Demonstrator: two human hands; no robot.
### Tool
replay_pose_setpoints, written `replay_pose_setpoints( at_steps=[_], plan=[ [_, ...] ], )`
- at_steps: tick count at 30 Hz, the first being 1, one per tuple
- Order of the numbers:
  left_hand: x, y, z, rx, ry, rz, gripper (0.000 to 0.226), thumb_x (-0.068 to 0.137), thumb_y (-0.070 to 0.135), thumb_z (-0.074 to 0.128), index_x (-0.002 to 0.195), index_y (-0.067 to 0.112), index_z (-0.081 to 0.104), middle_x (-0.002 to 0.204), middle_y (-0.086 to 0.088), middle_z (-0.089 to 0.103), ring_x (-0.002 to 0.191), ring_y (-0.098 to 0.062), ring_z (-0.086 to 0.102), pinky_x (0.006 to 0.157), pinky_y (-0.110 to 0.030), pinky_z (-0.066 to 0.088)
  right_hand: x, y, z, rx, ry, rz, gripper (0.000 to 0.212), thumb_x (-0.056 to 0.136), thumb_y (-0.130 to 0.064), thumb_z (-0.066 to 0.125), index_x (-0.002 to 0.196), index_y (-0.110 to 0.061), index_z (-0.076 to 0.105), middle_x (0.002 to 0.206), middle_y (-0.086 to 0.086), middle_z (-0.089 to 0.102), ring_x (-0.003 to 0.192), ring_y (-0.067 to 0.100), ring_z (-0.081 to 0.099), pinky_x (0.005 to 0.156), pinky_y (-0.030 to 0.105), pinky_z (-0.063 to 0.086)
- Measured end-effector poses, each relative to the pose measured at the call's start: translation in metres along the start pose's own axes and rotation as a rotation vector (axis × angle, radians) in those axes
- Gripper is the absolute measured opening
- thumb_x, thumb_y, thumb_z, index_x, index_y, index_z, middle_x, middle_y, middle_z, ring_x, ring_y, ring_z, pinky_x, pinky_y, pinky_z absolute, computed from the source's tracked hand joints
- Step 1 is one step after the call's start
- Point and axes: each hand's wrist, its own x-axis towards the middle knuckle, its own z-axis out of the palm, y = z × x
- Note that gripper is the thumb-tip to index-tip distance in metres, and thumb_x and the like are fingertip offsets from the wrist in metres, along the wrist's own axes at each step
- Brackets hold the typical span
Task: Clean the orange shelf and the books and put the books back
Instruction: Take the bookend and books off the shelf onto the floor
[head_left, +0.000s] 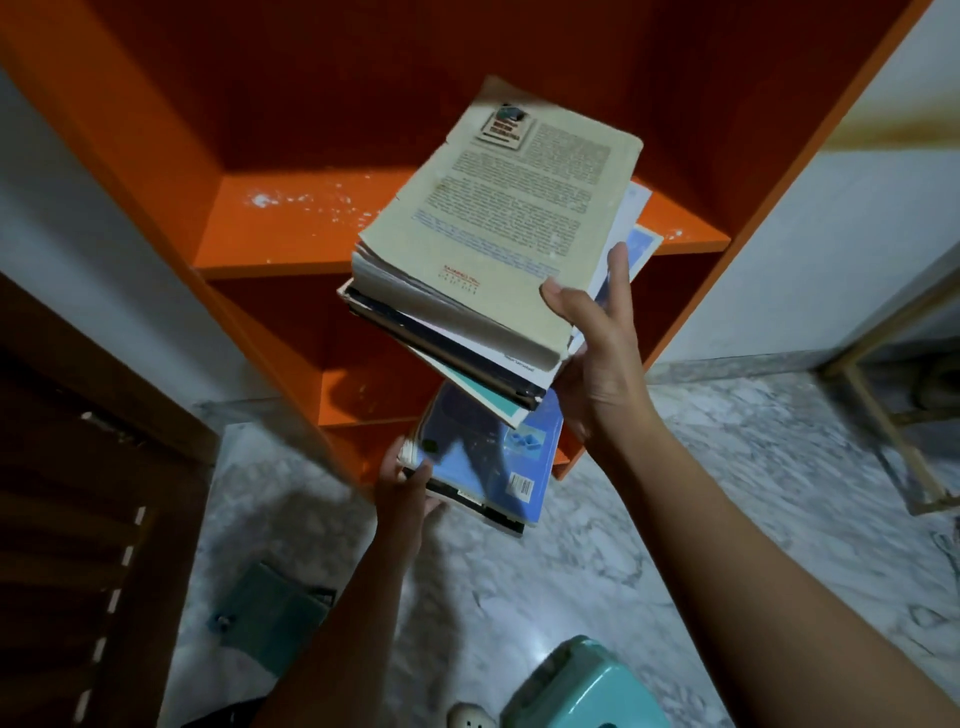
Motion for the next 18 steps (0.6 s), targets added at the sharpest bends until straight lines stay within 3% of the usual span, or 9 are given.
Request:
replay_pose_setpoints(
  at_steps=[2,4,7,10,13,16,18],
  plan=[
    [-0.014,0.01,-0.014,-0.003,0.016,0.027,0.051,0.09,-0.006,0.052,0.136,0.015,0.045,0.124,-0.01,0.052,0.105,-0.028,0.056,0.067,-0.034,0.053,-0.015,0.005,0.001,0.021,-0.003,-0.027,0.105,0.055,-0.026,0.078,0.145,-0.038,0.024,0.142,-0.018,0.043,0.126,0.016,0.05,0.109,0.051,0.034],
    [-0.025,0.017,-0.034,0.036,0.045,0.078,0.049,0.088,-0.007,0.054,0.132,0.015,0.049,0.119,-0.012,0.056,0.099,-0.026,0.058,0.071,-0.035,0.055,-0.034,0.012,0.004,0.032,-0.005,-0.037,0.102,0.058,-0.024,0.077,0.145,-0.035,0.025,0.145,-0.01,0.041,0.125,0.02,0.051,0.108,0.053,0.035],
    [-0.046,0.03,-0.069,0.093,0.107,0.144,0.047,0.085,-0.008,0.058,0.128,0.009,0.053,0.121,-0.021,0.058,0.098,-0.028,0.058,0.087,-0.046,0.05,-0.067,0.022,0.013,0.054,-0.004,-0.028,0.099,0.061,-0.019,0.075,0.146,-0.034,0.025,0.143,-0.014,0.043,0.125,0.016,0.051,0.108,0.05,0.037],
    [-0.071,0.041,-0.11,0.155,0.154,0.153,0.046,0.084,-0.008,0.059,0.128,0.005,0.054,0.117,-0.02,0.06,0.094,-0.027,0.058,0.082,-0.038,0.049,-0.101,0.035,0.03,0.076,-0.035,-0.002,0.092,0.069,-0.012,0.068,0.147,-0.034,0.023,0.139,-0.017,0.046,0.123,0.015,0.053,0.107,0.05,0.038],
    [-0.095,0.046,-0.162,0.263,0.194,0.153,0.046,0.081,-0.004,0.063,0.126,0.005,0.057,0.114,-0.021,0.063,0.096,-0.032,0.061,0.084,-0.043,0.051,-0.134,0.049,0.053,0.086,-0.133,0.048,0.086,0.071,-0.015,0.067,0.146,-0.031,0.026,0.143,-0.004,0.046,0.127,0.024,0.049,0.108,0.058,0.031],
    [-0.116,0.04,-0.223,0.276,0.259,0.095,0.039,0.08,-0.005,0.066,0.116,0.01,0.06,0.111,-0.023,0.063,0.102,-0.041,0.06,0.087,-0.051,0.05,-0.164,0.067,0.081,0.106,-0.256,0.085,0.067,0.079,-0.01,0.054,0.141,-0.024,0.035,0.14,0.008,0.049,0.128,0.032,0.046,0.108,0.063,0.028],
    [-0.136,0.039,-0.26,0.202,0.335,0.06,0.039,0.08,-0.011,0.062,0.114,0.009,0.059,0.111,-0.018,0.062,0.107,-0.039,0.058,0.083,-0.043,0.051,-0.182,0.08,0.099,0.122,-0.308,0.13,0.064,0.08,-0.007,0.05,0.141,-0.022,0.036,0.139,0.01,0.049,0.128,0.033,0.046,0.107,0.063,0.03]
  ],
)
